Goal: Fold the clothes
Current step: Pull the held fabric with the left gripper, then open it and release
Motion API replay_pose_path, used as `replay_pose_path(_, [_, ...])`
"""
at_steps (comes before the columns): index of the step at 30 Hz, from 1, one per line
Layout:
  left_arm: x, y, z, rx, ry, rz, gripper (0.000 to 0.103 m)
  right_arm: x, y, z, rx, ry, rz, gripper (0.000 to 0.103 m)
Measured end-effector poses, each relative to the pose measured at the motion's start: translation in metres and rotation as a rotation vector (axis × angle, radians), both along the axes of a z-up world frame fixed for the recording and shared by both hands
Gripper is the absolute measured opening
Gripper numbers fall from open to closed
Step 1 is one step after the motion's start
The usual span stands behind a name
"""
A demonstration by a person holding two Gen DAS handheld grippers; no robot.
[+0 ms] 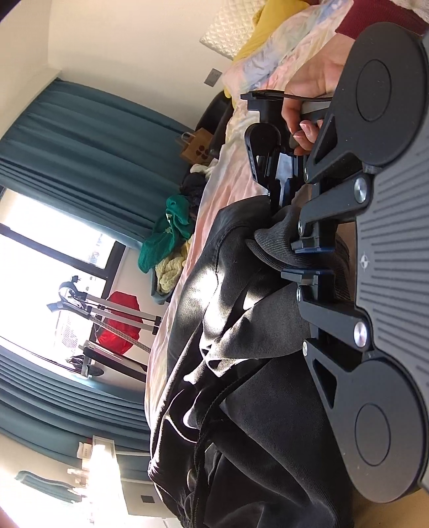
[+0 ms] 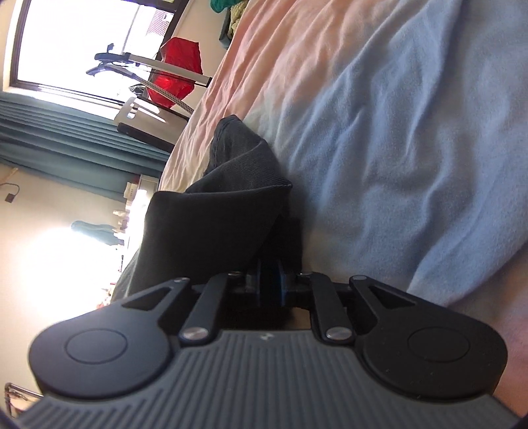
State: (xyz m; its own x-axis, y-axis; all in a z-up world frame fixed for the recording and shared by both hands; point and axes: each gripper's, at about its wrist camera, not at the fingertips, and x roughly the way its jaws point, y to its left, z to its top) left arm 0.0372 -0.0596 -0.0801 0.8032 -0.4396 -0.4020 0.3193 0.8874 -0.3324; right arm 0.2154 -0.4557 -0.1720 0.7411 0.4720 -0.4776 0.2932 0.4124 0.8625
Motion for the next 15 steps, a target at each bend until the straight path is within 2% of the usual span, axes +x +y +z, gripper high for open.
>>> replay_pose_path(2, [0.002,0.004,-0.001,-0.022,0.01,0.008,0.008,-0.007,-0.001,0.003,0.025,0.037,-0.023,0.028])
replay_pose_path(3, [0.003,0.004,-0.002,-0.026,0.015,0.014,0.008,-0.009,-0.001,0.006,0.024,0.051,-0.02,0.036])
replay_pose_path(4, [0.005,0.005,-0.003,-0.032,0.022,0.017,0.008,-0.011,0.0,0.008,0.026,0.053,-0.012,0.039])
replay_pose_path(8, [0.007,0.005,-0.003,-0.052,0.032,0.013,0.008,-0.009,0.01,0.007,-0.011,0.051,0.017,0.038])
replay_pose_path(10, [0.007,0.005,-0.003,-0.055,0.03,0.01,0.008,-0.004,0.012,-0.003,0.006,0.044,-0.011,0.037])
replay_pose_path(12, [0.006,0.005,-0.003,-0.054,0.016,0.002,0.008,-0.001,0.011,-0.009,0.034,-0.009,-0.057,0.036])
replay_pose_path(14, [0.004,0.004,-0.003,-0.047,-0.004,-0.013,0.007,0.001,0.01,-0.01,0.028,-0.059,-0.093,0.024])
replay_pose_path(15, [0.004,0.004,-0.003,-0.044,-0.014,-0.02,0.007,0.0,0.011,-0.005,-0.016,-0.071,-0.096,0.012])
